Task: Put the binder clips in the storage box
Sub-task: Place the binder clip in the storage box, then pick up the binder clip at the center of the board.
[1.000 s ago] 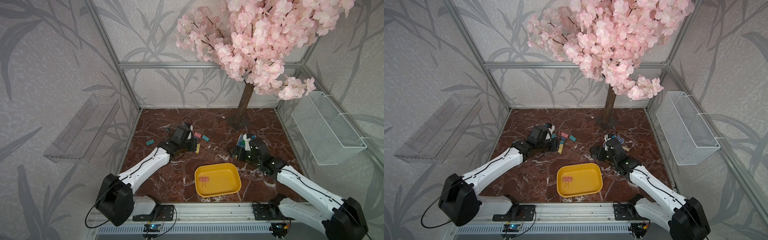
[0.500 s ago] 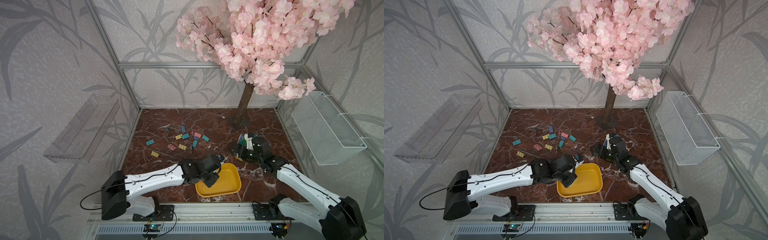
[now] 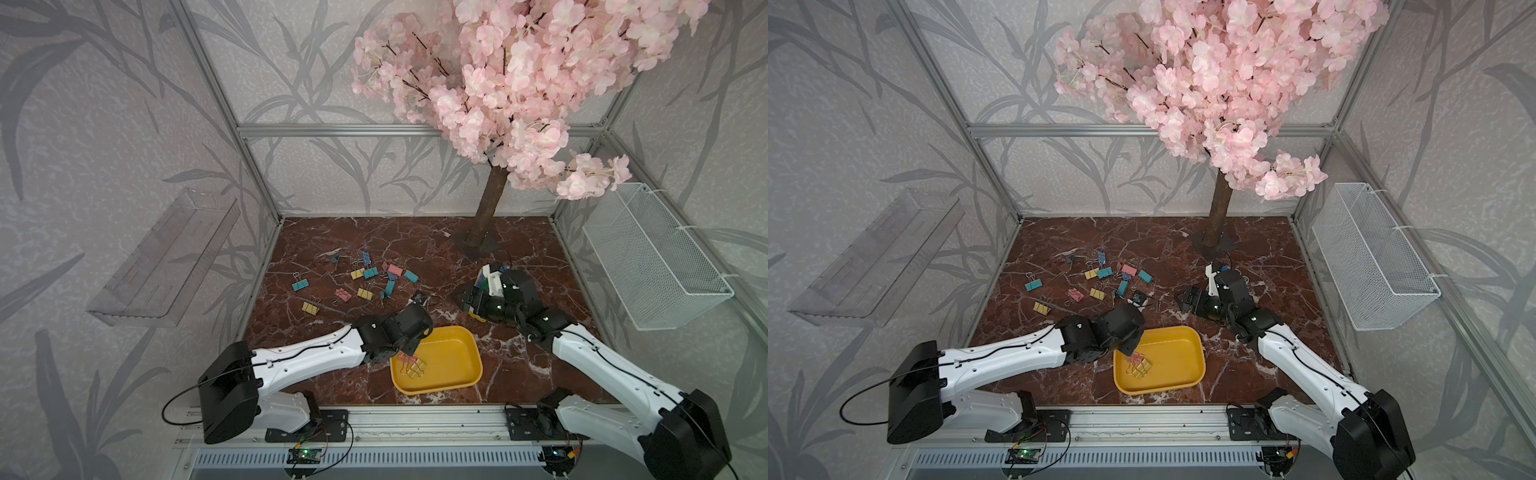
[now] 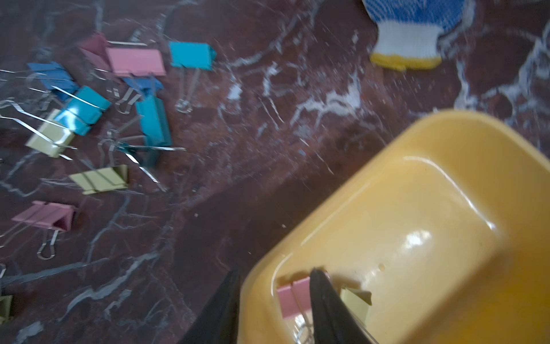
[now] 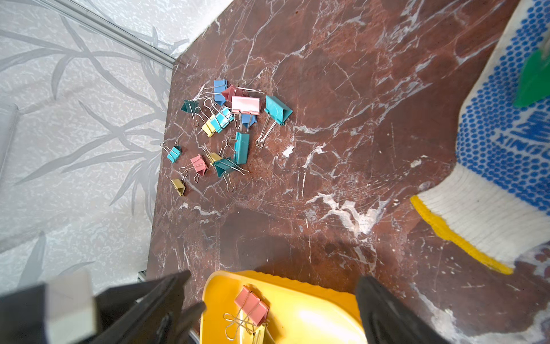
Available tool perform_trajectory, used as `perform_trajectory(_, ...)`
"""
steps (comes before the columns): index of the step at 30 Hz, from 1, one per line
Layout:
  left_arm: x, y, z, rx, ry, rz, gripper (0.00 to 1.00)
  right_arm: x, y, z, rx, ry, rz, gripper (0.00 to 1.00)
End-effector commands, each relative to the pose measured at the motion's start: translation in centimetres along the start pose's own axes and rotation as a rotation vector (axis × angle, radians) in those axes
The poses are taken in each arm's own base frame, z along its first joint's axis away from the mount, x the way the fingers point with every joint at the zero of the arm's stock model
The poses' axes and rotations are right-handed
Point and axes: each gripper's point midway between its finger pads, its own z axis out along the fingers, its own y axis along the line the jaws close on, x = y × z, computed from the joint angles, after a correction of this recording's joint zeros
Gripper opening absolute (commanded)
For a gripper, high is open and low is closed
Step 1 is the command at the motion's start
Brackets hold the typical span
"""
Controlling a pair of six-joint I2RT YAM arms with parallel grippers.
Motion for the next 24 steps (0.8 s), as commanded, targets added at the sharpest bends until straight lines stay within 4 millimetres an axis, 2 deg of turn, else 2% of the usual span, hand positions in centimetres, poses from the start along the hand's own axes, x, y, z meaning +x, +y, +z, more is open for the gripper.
perform_trajectory(1, -5.5, 5.4, -1.3, -0.13, -0.171, -0.183, 0.39, -0.9, 1.4, -0.5, -0.023, -0.021, -0.027, 0.95)
perform_trajectory(4, -6.2, 9.0, 0.2, -0.236, -0.181, -0.207, 0.38, -0.9, 1.5, -0.7, -0.023, -0.023, -0.028, 0.95)
perform_trajectory(6, -5.4, 9.9, 2.4, -0.254, -0.128, -0.193, 0.38, -0.9, 1.5, -0.8, -0.024, -0.026, -0.03, 0.95)
perform_trajectory(9, -3.1, 10.1, 6.0, -0.251, -0.026, -0.156, 0.38, -0.8, 1.5, -0.9, -0.025, -0.027, -0.031, 0.95)
perform_trajectory(13, -0.5, 10.0, 9.3, -0.223, 0.077, -0.158, 0.41, -0.6, 1.5, -0.9, -0.023, -0.025, -0.033, 0.95)
perform_trajectory(18, 1.6, 10.5, 11.9, -0.245, 0.134, -0.168, 0.41, -0.5, 1.8, -0.7, -0.029, -0.02, -0.032, 0.95)
perform_trajectory(21, 2.2, 9.9, 13.2, -0.206, 0.146, -0.169, 0.42, -0.5, 1.8, -0.6, -0.026, -0.024, -0.035, 0.95)
perform_trajectory(24, 3.1, 10.1, 14.1, -0.226, 0.184, -0.163, 0.37, -0.5, 1.8, -0.6, -0.025, -0.021, -0.034, 0.95)
